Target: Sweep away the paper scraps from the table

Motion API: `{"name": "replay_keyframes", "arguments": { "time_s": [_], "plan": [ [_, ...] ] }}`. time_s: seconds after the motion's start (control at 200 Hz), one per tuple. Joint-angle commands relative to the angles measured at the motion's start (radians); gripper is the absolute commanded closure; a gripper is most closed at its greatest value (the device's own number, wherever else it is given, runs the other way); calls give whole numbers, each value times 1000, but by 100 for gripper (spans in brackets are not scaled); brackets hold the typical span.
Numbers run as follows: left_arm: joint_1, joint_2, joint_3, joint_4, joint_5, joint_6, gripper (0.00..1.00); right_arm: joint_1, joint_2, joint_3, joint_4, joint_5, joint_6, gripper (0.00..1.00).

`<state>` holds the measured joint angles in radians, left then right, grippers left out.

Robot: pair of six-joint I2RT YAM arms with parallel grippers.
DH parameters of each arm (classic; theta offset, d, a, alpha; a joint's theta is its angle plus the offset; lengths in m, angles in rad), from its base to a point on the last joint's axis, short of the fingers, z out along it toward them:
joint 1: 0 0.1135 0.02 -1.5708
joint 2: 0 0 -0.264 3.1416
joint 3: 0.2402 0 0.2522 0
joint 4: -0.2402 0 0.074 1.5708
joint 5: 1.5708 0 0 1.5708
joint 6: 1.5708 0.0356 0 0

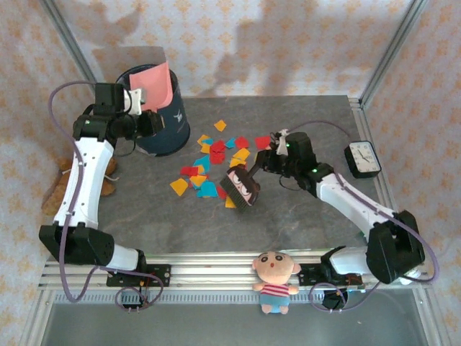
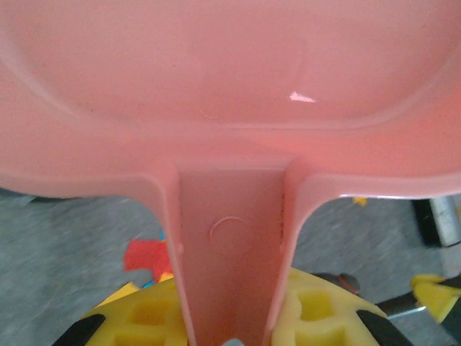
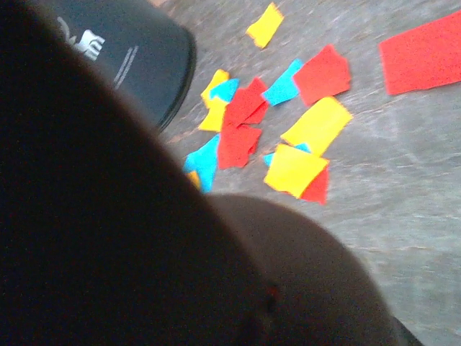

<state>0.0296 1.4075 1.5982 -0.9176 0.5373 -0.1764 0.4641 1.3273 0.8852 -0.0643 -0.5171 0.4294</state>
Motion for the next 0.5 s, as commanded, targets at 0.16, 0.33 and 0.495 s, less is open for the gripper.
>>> {"name": "replay_keyframes", "arguments": {
  "time_s": [0.16,0.33,0.495],
  "plan": [
    [-43,-192,-119,-80,-103,159,100,95,154,100,213,-48,101,100],
    [-51,-235,-162,-99,-110,178,100,108,235,127,278,-47,143,100],
    [-61,-233,-180,-123,-105,192,100,108,288,142,298,-8,158,100]
  ]
}}
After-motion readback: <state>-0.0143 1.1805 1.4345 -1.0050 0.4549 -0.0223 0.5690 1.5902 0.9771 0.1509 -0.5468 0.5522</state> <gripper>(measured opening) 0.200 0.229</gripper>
